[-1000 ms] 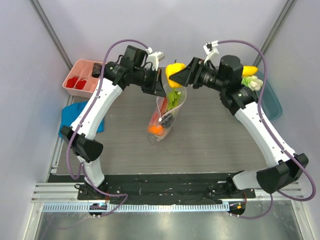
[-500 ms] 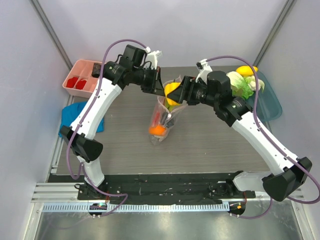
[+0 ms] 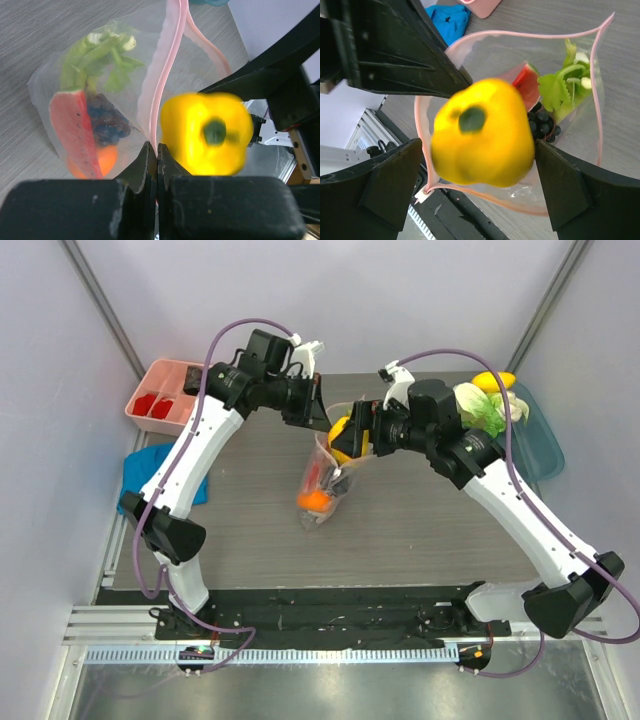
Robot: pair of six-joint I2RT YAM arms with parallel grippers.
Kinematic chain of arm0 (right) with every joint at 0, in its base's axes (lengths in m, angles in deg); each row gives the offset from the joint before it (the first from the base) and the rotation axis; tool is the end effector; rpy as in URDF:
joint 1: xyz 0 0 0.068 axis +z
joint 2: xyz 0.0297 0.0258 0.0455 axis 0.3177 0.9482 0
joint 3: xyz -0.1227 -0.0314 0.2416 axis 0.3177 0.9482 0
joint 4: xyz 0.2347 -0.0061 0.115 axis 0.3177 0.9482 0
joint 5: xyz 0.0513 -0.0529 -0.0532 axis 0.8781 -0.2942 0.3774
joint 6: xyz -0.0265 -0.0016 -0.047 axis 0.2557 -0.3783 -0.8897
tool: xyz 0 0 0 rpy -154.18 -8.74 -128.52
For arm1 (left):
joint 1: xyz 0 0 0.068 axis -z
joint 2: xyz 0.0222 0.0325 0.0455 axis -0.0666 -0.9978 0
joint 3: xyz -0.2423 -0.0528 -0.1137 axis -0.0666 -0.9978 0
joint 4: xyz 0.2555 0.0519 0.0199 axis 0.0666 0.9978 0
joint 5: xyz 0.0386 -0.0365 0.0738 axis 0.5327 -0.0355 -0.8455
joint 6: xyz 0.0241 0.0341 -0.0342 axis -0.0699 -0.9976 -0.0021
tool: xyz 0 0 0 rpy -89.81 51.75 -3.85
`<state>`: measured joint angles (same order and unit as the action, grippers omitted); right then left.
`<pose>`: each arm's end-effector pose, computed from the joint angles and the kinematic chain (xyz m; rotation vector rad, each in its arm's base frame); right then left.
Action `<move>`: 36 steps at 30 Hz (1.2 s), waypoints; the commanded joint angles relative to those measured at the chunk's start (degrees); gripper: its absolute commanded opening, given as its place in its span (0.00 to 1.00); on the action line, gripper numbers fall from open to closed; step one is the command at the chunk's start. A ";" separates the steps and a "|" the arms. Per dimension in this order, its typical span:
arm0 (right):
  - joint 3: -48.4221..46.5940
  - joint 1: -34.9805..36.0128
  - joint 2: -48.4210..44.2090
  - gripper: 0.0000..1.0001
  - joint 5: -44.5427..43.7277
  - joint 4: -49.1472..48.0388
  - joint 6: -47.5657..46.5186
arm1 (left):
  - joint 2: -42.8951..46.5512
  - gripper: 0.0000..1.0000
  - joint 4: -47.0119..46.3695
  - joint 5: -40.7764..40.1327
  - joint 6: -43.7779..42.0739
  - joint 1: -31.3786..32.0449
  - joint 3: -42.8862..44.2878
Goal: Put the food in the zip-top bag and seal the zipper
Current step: Place the fake vegetable in the zipper food storage bag, then pick up the fake fruit from the bin.
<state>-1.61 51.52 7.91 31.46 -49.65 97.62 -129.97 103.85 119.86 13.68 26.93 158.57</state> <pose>0.2315 0.1616 0.4122 -0.3723 2.0609 0.8735 0.3122 -0.2065 0.4355 0.5142 2.3761 -1.0342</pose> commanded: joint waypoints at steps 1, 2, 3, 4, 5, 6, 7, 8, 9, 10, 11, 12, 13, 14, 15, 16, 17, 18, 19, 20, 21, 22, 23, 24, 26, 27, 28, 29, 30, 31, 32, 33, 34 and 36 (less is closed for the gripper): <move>-6.23 0.06 -0.15 1.00 -0.06 -0.15 -3.80 | 2.25 0.00 -3.11 2.08 0.03 0.20 1.06; -6.76 -0.82 -0.06 0.99 0.81 0.02 -3.98 | 2.34 0.00 -3.02 2.08 -0.23 0.20 1.06; -7.47 -1.17 0.20 1.00 1.25 0.46 -4.07 | 2.34 0.00 -3.02 2.17 -0.32 0.20 0.98; -8.52 -1.52 0.55 1.00 1.52 0.90 -4.24 | 2.42 0.00 -3.11 2.17 -0.41 0.20 0.89; -8.87 -2.83 0.82 1.00 1.69 1.16 -4.33 | 2.51 0.00 -3.11 2.17 -0.67 0.20 0.80; -9.14 -3.80 0.73 1.00 2.13 1.08 -4.07 | 2.43 0.00 -3.11 2.17 -0.68 0.20 0.71; -9.23 -5.21 0.82 1.00 2.83 0.99 -3.63 | 2.51 0.00 -3.20 2.17 -0.76 0.20 0.71; -9.49 -8.96 1.17 1.00 3.88 0.64 -3.28 | 2.77 0.00 -3.28 2.08 -0.85 0.20 0.62; -10.10 -11.52 1.52 1.00 6.85 0.55 -2.93 | 2.69 0.00 -3.28 1.99 -0.85 0.20 0.62; -10.46 -14.16 2.22 0.99 8.27 0.46 -2.58 | 2.86 0.00 -3.46 2.17 -0.85 0.28 0.54; -10.90 -19.75 3.62 0.97 10.12 0.64 -2.40 | 3.04 0.00 -3.72 2.17 -0.85 0.20 0.36; -11.60 -22.42 4.50 0.96 13.00 0.64 -2.57 | 3.21 0.00 -3.98 2.17 -0.85 0.20 0.18; -11.95 -24.88 5.38 0.95 14.17 0.73 -3.01 | 3.30 0.00 -4.16 2.34 -1.03 0.20 -0.08; -12.30 -27.78 6.17 0.93 14.96 0.90 -4.67 | 3.39 0.00 -4.34 2.35 -1.11 0.28 -0.52; -13.26 -31.98 7.92 0.92 15.75 1.25 -6.42 | 3.65 0.00 -4.51 2.35 -1.46 0.20 -0.78; -13.62 -34.64 8.81 0.92 15.76 1.69 -7.83 | 3.74 0.00 -4.51 2.35 -1.64 0.20 -1.04; -13.80 -36.58 9.78 0.91 15.76 2.13 -8.72 | 3.66 0.00 -4.60 2.26 -1.73 0.28 -1.40; -14.41 -38.34 11.61 0.91 15.93 2.57 -11.07 | 3.83 0.00 -4.60 2.17 -1.90 0.20 -1.57; -14.85 -41.92 12.85 0.90 15.67 3.09 -12.32 | 3.83 0.00 -4.60 2.17 -2.17 0.20 -1.92; -15.29 -43.44 14.08 0.88 15.32 3.71 -13.37 | 3.92 0.00 -4.60 2.26 -2.26 0.20 -2.10; -17.21 -45.11 17.14 0.88 15.41 4.15 -15.82 | 4.09 0.00 -4.86 2.26 -2.43 0.20 -2.36; -18.71 -47.56 18.73 0.87 15.49 5.11 -18.11 | 4.18 0.00 -4.95 2.08 -2.69 0.20 -2.89; -20.38 -49.06 20.40 0.86 15.41 7.04 -20.30 | 4.10 0.00 -5.04 2.08 -2.78 0.20 -2.98; -23.61 -50.21 22.33 0.86 15.58 7.93 -24.68 | 4.18 0.00 -4.96 2.17 -3.05 0.20 -3.07; -28.80 -53.90 27.78 0.86 15.85 11.26 -28.92 | 4.09 0.00 -4.87 2.08 -3.40 0.20 -3.24; -30.57 -54.87 29.54 0.86 15.41 12.32 -32.42 | 4.01 0.00 -4.87 2.08 -3.49 0.20 -3.24; -32.50 -56.88 33.48 0.86 15.49 14.85 -34.11 | 4.01 0.00 -4.78 2.08 -3.75 0.20 -3.33; -36.44 -57.51 35.43 0.85 14.97 16.53 -36.04 | 4.01 0.00 -4.78 2.17 -3.93 0.20 -3.42; -38.48 -58.04 37.28 0.85 13.92 18.20 -37.80 | 3.92 0.00 -4.69 2.08 -4.19 0.20 -3.51; -40.24 -58.74 41.12 0.83 13.48 21.09 -40.69 | 3.92 0.00 -4.78 2.08 -4.37 0.20 -3.77; -43.13 -59.09 42.64 0.80 13.39 22.86 -41.94 | 4.01 0.00 -4.78 2.08 -4.63 0.20 -4.03; -44.03 -59.27 44.14 0.76 12.95 24.27 -42.56 | 4.01 0.00 -4.95 2.08 -4.72 0.20 -4.30; -44.30 -59.36 45.11 0.70 12.42 25.76 -41.52 | 4.27 0.00 -5.04 2.08 -4.98 0.11 -5.00; -41.24 -59.36 45.47 0.69 12.51 26.04 -39.59 | 4.62 0.00 -5.48 2.08 -5.16 -0.07 -6.05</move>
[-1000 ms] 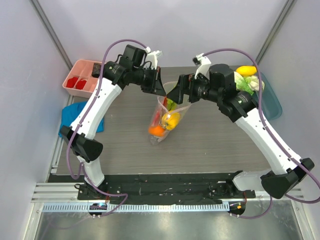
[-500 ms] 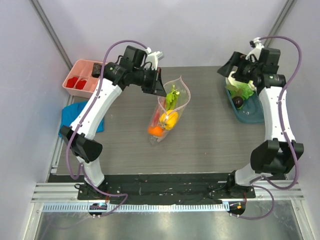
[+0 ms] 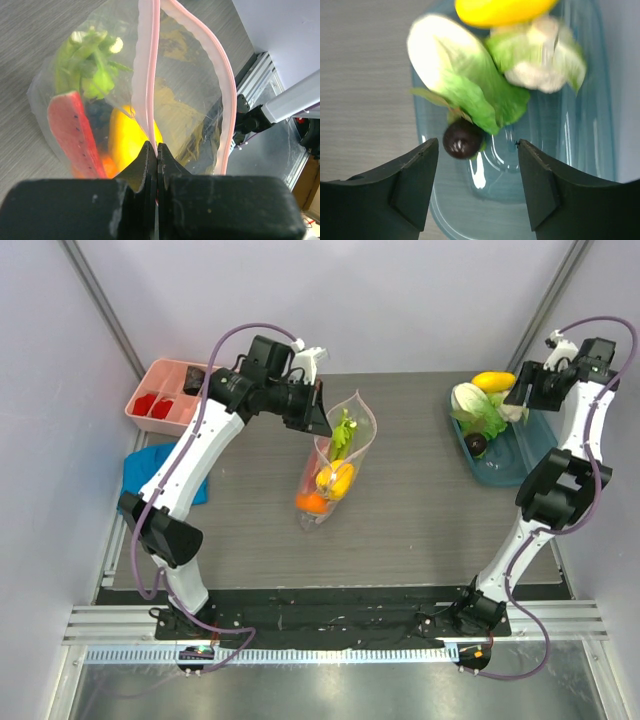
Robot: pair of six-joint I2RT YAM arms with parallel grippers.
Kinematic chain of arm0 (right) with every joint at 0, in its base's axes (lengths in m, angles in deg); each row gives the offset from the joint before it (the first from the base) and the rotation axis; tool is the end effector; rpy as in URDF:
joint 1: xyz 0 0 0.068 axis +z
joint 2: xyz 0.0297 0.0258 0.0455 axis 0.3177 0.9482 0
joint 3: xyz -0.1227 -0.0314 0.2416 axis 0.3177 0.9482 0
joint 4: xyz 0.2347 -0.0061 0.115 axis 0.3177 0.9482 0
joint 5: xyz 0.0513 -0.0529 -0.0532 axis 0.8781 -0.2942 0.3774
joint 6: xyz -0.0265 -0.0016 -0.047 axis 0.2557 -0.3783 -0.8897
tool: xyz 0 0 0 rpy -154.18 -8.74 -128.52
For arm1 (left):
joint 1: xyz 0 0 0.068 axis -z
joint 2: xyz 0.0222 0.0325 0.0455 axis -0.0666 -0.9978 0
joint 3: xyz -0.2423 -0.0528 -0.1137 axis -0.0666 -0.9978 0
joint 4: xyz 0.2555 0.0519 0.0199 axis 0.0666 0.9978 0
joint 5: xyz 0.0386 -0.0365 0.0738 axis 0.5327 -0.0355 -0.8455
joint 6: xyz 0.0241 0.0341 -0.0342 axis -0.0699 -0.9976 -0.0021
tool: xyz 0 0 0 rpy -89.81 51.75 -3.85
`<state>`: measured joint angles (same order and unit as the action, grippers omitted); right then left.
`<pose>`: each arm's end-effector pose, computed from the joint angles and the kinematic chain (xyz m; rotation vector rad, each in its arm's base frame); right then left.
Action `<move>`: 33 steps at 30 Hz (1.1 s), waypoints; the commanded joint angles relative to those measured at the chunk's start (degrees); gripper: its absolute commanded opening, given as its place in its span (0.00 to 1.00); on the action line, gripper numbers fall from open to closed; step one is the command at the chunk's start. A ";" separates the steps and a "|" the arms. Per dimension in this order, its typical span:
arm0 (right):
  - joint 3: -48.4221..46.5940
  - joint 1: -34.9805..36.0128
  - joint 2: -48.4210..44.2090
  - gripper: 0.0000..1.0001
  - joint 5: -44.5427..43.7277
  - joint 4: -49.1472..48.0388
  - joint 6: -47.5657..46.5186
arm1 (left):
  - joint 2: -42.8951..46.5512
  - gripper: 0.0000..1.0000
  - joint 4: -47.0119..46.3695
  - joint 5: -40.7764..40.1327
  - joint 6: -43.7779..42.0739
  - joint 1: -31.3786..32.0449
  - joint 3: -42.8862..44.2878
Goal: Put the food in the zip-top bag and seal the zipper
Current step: Pick up the fake fruit from the bin.
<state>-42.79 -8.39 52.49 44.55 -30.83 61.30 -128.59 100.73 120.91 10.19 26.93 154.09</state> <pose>0.4176 -0.1929 0.3439 0.0305 2.2749 0.2246 0.3125 -0.2073 0.4256 0.5929 2.3429 -1.0286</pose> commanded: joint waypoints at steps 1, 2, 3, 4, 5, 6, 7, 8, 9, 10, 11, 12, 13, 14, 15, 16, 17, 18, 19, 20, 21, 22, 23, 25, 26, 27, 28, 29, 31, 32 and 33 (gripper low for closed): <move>2.31 0.55 0.19 0.70 -0.50 4.70 -0.20 | 3.33 0.00 -2.44 1.21 -1.75 -0.15 -1.92; 8.68 0.64 -2.17 0.71 -0.76 2.15 2.26 | 3.33 0.00 -2.88 1.30 -1.75 -0.42 -2.28; 11.96 0.72 -3.41 0.72 -1.54 -0.57 4.20 | 3.33 0.00 -2.88 1.38 -1.75 -0.51 -2.71; 14.96 0.90 -4.64 0.74 -1.73 -5.04 5.53 | 3.25 0.00 -2.88 1.82 -1.75 -0.59 -2.72; 19.60 1.08 -6.05 0.75 -1.90 -6.74 8.24 | 2.98 0.00 -2.97 1.91 -1.66 -0.68 -2.72; 21.38 1.60 -6.50 0.76 -2.95 -8.23 9.31 | 2.81 0.00 -2.88 2.09 -1.57 -0.86 -2.72; 22.88 1.95 -6.76 0.79 -4.09 -10.60 10.62 | 2.72 0.00 -2.80 2.26 -1.57 -0.86 -2.72; 25.33 2.22 -6.85 0.80 -4.80 -11.58 12.64 | 2.72 0.00 -2.80 2.35 -1.57 -0.95 -2.72; 26.40 2.57 -6.77 0.80 -5.07 -12.63 13.62 | 2.46 0.00 -2.80 2.44 -1.49 -1.03 -2.63; 27.37 2.83 -6.77 0.81 -6.11 -14.64 13.80 | 2.45 0.00 -2.80 2.44 -1.49 -1.03 -2.63; 28.77 2.92 -6.42 0.81 -6.73 -15.62 15.54 | 2.37 0.00 -2.71 2.44 -1.49 -1.12 -2.63; 29.22 3.18 -5.63 0.81 -7.17 -16.24 17.04 | 2.28 0.00 -2.79 2.44 -1.49 -1.12 -2.54; 29.48 3.27 -5.19 0.81 -7.96 -17.46 17.84 | 2.19 0.00 -2.80 2.44 -1.49 -1.21 -2.54; 30.01 3.27 -4.84 0.81 -7.97 -18.17 18.80 | 2.19 0.00 -2.80 2.44 -1.49 -1.21 -2.54; 29.93 3.36 -4.31 0.81 -7.88 -18.70 20.03 | 2.10 0.00 -2.71 2.35 -1.40 -1.30 -2.54; 29.75 3.36 -3.09 0.81 -7.79 -19.05 21.00 | 2.01 0.00 -2.62 2.44 -1.40 -1.47 -2.54; 29.40 3.36 -2.73 0.82 -7.53 -19.23 21.71 | 2.01 0.00 -2.62 2.26 -1.31 -1.47 -2.63; 29.49 3.36 -2.37 0.82 -7.18 -19.58 22.15 | 2.01 0.00 -2.45 2.35 -1.31 -1.56 -2.72; 29.49 3.36 -1.94 0.81 -6.92 -20.19 23.28 | 1.93 0.00 -2.53 2.35 -1.31 -1.65 -2.81; 29.75 3.28 -1.67 0.82 -6.57 -20.55 23.73 | 1.84 0.00 -2.53 2.44 -1.22 -1.74 -2.89; 29.93 3.36 -1.49 0.82 -6.39 -20.90 24.26 | 1.84 0.00 -2.53 2.26 -1.31 -1.74 -2.89; 30.01 3.36 -1.32 0.81 -6.13 -21.34 24.87 | 1.75 0.00 -2.53 2.35 -1.22 -1.82 -2.98; 30.36 3.36 -0.97 0.80 -6.04 -21.34 25.22 | 1.49 0.00 -2.53 2.35 -1.05 -1.83 -2.98; 30.72 3.36 -0.61 0.80 -5.86 -21.26 25.67 | 1.22 0.00 -2.44 2.44 -1.05 -1.83 -2.72; 31.33 3.36 -0.53 0.80 -5.86 -21.34 26.19 | 0.96 0.00 -2.44 2.35 -0.87 -1.83 -2.63; 31.68 3.36 -0.52 0.80 -5.42 -21.34 26.37 | 0.87 0.00 -2.44 2.53 -0.78 -2.00 -2.54; 32.03 3.36 -0.35 0.80 -5.07 -21.43 26.72 | 0.78 0.00 -2.44 2.53 -0.70 -2.09 -2.54; 32.56 3.36 -0.09 0.80 -4.98 -21.61 27.24 | 0.61 0.00 -2.44 2.53 -0.69 -2.09 -2.54; 33.09 3.45 0.09 0.78 -4.98 -21.78 27.51 | 0.43 0.00 -2.18 2.70 -0.52 -2.26 -2.46; 33.27 3.36 0.18 0.77 -5.15 -21.78 27.34 | 0.43 0.00 -2.18 2.62 -0.52 -2.27 -2.46; 33.35 3.36 -0.08 0.74 -5.33 -21.96 27.08 | 0.43 0.00 -2.01 2.61 -0.52 -2.35 -2.46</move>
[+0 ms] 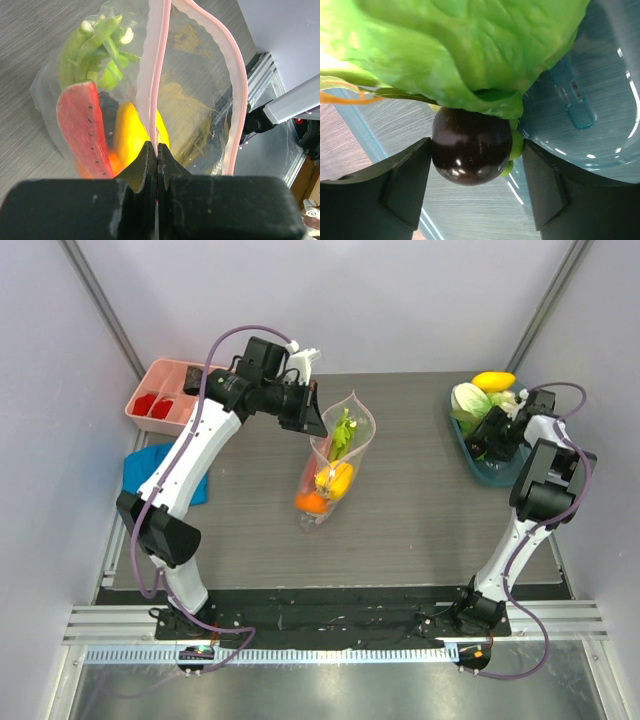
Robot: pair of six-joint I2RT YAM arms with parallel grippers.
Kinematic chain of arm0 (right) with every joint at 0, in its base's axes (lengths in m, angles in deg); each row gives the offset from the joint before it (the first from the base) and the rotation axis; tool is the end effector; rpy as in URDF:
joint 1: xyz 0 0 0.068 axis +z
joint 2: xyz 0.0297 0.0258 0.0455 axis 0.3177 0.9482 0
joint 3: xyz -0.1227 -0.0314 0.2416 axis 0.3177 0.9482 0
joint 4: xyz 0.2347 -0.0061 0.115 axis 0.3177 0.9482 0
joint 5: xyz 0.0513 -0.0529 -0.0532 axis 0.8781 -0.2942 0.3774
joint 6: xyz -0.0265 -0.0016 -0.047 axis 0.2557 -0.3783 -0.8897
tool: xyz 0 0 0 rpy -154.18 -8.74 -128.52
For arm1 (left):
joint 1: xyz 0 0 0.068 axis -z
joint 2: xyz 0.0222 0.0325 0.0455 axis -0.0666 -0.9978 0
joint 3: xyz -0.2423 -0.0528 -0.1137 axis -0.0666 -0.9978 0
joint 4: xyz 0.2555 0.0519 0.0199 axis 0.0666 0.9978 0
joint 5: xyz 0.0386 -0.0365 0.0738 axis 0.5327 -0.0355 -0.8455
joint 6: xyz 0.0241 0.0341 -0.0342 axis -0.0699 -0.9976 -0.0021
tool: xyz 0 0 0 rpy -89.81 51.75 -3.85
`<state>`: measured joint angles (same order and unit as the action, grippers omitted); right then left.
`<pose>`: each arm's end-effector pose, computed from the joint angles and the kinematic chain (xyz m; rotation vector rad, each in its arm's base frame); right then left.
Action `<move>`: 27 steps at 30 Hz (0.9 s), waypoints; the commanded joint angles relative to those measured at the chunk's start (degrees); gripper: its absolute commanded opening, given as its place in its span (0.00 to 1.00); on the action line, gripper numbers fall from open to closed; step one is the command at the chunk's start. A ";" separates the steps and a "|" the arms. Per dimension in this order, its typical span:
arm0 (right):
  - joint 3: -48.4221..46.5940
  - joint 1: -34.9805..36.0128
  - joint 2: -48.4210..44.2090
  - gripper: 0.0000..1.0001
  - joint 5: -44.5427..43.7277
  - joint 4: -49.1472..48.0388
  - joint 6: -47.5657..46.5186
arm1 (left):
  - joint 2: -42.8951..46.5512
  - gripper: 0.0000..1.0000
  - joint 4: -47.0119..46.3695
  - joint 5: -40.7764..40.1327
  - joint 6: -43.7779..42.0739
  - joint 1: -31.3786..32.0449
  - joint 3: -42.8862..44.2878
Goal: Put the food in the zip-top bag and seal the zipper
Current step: Pick up the fake fruit from the bin.
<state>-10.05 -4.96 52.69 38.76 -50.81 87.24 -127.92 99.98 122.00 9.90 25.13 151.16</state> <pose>0.4133 -0.1646 0.1848 0.6449 2.4656 0.4386 0.3183 -0.1977 0.4159 0.5661 2.3679 -1.0319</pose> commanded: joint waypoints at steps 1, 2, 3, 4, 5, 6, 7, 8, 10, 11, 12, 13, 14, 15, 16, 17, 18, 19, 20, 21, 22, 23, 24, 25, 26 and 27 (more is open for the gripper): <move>0.79 -0.16 -0.37 0.71 0.37 -1.89 1.13 | -0.25 0.00 -1.26 1.43 -0.23 -0.56 0.39; 0.96 -0.16 -0.63 0.69 0.46 -1.81 0.78 | -0.16 0.00 -1.17 1.35 -0.32 -0.56 0.39; 0.96 -0.24 -1.42 0.64 0.46 -1.63 0.69 | -0.24 0.00 -1.09 1.26 -0.32 -0.56 0.39; 1.14 -0.42 -1.77 0.60 0.46 -1.63 0.52 | -0.25 0.00 -1.09 1.26 -0.24 -0.65 0.39; 1.14 -0.51 -2.12 0.54 0.46 -0.85 0.43 | -0.16 0.00 -1.00 1.17 -0.32 -0.56 0.47; 0.97 -1.03 -3.35 0.51 0.55 -0.14 0.25 | -0.16 0.00 -1.00 1.08 -0.24 -0.56 0.65; 1.05 -1.38 -3.97 0.49 0.55 0.39 0.08 | -0.07 0.00 -0.82 1.08 -0.23 -0.65 0.65; 1.14 -1.82 -4.76 0.44 0.55 1.52 -0.01 | -0.16 0.00 -0.91 1.08 -0.23 -0.65 0.65; 1.58 -3.31 -7.22 0.42 1.16 3.02 -0.36 | -0.07 0.00 -0.91 1.08 -0.23 -0.65 0.56; 1.84 -3.93 -8.01 0.41 1.51 3.55 -0.45 | -0.07 0.00 -0.91 1.00 -0.06 -0.65 0.47; 2.02 -4.55 -8.89 0.41 1.78 4.86 -0.71 | -0.07 0.00 -0.91 1.17 -0.06 -0.65 0.47; 2.45 -5.60 -10.72 0.41 2.13 5.31 -0.80 | -0.16 0.00 -1.00 1.26 0.12 -0.65 0.47; 2.63 -6.13 -11.70 0.40 3.26 6.01 -1.15 | -0.24 0.00 -1.00 1.26 0.12 -0.65 0.47; 2.72 -6.39 -12.67 0.38 3.71 7.41 -1.33 | -0.25 0.00 -1.17 1.43 0.20 -0.56 0.47; 2.72 -6.66 -14.76 0.37 4.32 7.94 -2.11 | -0.16 0.00 -1.17 1.52 0.20 -0.65 0.47; 2.72 -6.84 -15.74 0.37 5.02 8.30 -2.21 | -0.24 0.00 -1.26 1.52 0.29 -0.65 0.56; 2.55 -6.84 -16.53 0.37 5.38 9.17 -2.47 | -0.25 0.00 -1.17 1.52 0.38 -0.65 0.56; 1.68 -6.92 -17.15 0.37 6.08 9.79 -2.47 | -0.33 0.00 -1.17 1.70 0.38 -0.56 0.65; 0.97 -6.92 -18.20 0.36 6.96 10.40 -2.47 | -0.42 0.00 -1.00 1.70 0.47 -0.65 0.74; 0.09 -6.92 -18.56 0.36 8.79 11.80 -2.47 | -0.51 0.00 -1.00 1.70 0.47 -0.65 0.82; -1.57 -6.92 -19.00 0.35 9.85 12.25 -2.13 | -0.42 0.00 -0.91 1.70 0.47 -0.56 0.91; -2.37 -6.92 -19.70 0.34 11.69 12.69 -1.43 | -0.33 0.00 -1.08 1.70 0.47 -0.65 0.91; -4.12 -6.49 -19.97 0.33 15.10 13.13 -0.90 | -0.33 0.00 -1.00 1.78 0.64 -0.65 0.91; -5.09 -6.05 -20.23 0.33 17.57 13.22 0.15 | -0.33 0.00 -1.17 1.79 0.64 -0.65 0.74; -5.97 -5.26 -20.49 0.32 19.86 13.22 1.55 | -0.33 0.00 -1.26 1.96 0.99 -0.56 0.65; -8.50 -2.91 -20.50 0.32 23.02 13.57 2.26 | -0.42 0.00 -1.35 2.14 1.08 -0.65 0.65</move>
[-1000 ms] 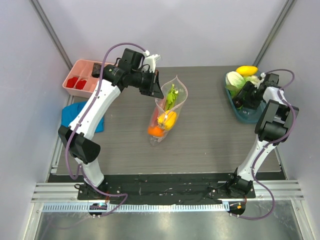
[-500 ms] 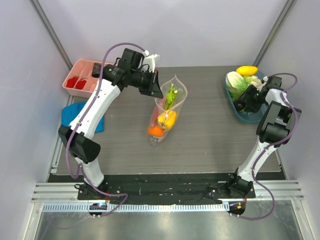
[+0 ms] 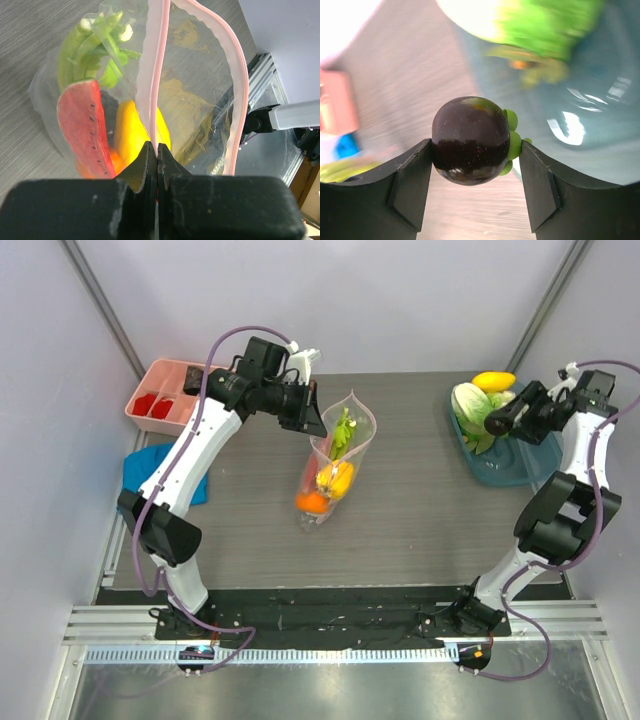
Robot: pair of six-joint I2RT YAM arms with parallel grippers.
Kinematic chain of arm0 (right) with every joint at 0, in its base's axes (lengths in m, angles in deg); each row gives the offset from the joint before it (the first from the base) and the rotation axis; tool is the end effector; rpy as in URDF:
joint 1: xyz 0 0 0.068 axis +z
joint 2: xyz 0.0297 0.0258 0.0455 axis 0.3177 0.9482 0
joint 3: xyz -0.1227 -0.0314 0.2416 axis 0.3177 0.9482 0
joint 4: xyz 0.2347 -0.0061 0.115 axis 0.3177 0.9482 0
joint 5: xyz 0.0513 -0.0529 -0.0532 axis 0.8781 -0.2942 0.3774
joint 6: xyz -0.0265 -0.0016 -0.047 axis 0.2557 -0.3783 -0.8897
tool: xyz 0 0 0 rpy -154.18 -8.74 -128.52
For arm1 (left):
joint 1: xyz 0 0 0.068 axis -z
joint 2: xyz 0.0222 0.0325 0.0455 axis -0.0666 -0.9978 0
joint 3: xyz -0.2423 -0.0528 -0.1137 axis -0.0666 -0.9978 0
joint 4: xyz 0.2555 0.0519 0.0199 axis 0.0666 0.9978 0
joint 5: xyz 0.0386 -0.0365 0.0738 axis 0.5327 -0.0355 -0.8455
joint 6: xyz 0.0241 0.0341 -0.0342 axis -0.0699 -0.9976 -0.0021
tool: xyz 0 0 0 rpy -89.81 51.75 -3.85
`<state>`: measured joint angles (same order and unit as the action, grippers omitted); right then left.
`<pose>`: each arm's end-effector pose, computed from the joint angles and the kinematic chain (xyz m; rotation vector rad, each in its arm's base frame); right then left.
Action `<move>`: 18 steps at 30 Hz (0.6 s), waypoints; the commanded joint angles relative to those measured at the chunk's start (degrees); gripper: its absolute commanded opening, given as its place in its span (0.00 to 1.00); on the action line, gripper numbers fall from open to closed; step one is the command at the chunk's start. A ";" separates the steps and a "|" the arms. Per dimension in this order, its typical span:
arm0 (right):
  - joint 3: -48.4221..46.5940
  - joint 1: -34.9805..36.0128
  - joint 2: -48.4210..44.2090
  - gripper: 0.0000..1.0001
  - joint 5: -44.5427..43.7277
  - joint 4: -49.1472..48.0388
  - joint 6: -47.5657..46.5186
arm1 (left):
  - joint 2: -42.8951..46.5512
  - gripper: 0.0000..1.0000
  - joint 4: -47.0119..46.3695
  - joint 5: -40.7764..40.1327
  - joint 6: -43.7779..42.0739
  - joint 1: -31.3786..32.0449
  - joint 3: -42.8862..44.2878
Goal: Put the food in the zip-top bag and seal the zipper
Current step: Pick up the fake fruit from the bin, then place the fake fruit in the zipper food storage bag.
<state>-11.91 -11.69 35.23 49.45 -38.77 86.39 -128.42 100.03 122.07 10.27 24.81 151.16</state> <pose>0.3447 -0.1780 0.3068 0.6065 2.2824 0.5619 0.3216 -0.1972 0.4127 0.5509 2.3816 -1.0328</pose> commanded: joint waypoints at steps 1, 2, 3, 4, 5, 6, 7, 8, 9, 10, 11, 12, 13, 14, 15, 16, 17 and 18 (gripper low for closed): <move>-8.06 5.59 -3.12 0.32 13.32 1.79 3.56 | 0.08 0.00 -1.48 2.16 0.80 -0.23 0.65; -9.29 7.26 -3.38 0.32 14.46 1.45 4.09 | -0.09 0.00 -1.57 2.16 0.97 -0.32 0.74; -11.48 11.28 -3.99 0.32 15.69 0.75 4.61 | -0.27 0.00 -1.39 2.25 1.06 -0.32 0.82; -12.46 13.23 -4.61 0.31 16.05 -0.39 5.05 | -0.36 0.00 -1.39 2.25 1.06 -0.32 1.26; -13.08 15.08 -5.22 0.32 16.23 -3.53 5.75 | -0.45 0.00 -1.22 2.33 1.06 -0.32 1.53; -14.22 19.10 -6.71 0.31 16.31 -5.31 6.81 | -0.62 0.00 -0.87 2.34 0.98 -0.23 1.79; -14.84 20.97 -7.25 0.32 16.23 -7.06 7.25 | -0.62 0.00 -0.69 2.25 0.80 -0.32 2.05; -15.37 23.08 -7.69 0.31 15.97 -9.69 7.08 | -0.62 0.00 -0.52 2.16 0.71 -0.32 2.23; -16.50 24.75 -8.13 0.32 15.96 -10.67 6.91 | -0.71 0.00 -0.43 2.07 0.63 -0.23 2.32; -17.12 28.07 -8.83 0.31 15.53 -11.99 6.29 | -0.62 0.00 -0.08 1.98 0.28 -0.32 2.67; -17.65 29.59 -9.27 0.32 15.00 -12.35 5.59 | -0.62 0.00 0.19 1.98 0.10 -0.32 2.84; -18.09 30.21 -9.71 0.32 14.39 -12.70 3.32 | -0.62 0.00 0.45 1.90 -0.08 -0.32 3.37; -18.18 34.22 -10.67 0.33 13.08 -12.62 1.91 | -0.71 0.00 1.06 1.81 -0.34 -0.32 3.55; -17.66 35.48 -11.20 0.33 11.76 -12.27 0.15 | -0.71 0.00 1.24 1.63 -0.43 -0.32 3.81; -17.22 37.06 -11.56 0.33 10.70 -11.92 -2.47 | -0.71 0.00 1.33 1.63 -0.60 -0.32 3.99; -16.61 39.25 -11.91 0.33 9.39 -11.31 -3.81 | -0.62 0.00 1.42 1.63 -0.61 -0.23 3.99; -15.73 40.49 -12.00 0.33 8.68 -10.69 -4.51 | -0.62 0.00 1.25 1.72 -0.52 -0.32 3.99; -15.29 41.54 -11.91 0.33 8.41 -10.16 -5.65 | -0.71 0.00 1.24 1.72 -0.43 -0.32 4.08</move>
<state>-27.34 26.27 25.35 61.32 -48.12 87.00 -129.51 100.99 122.83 10.29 24.76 152.76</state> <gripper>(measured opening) 0.693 0.020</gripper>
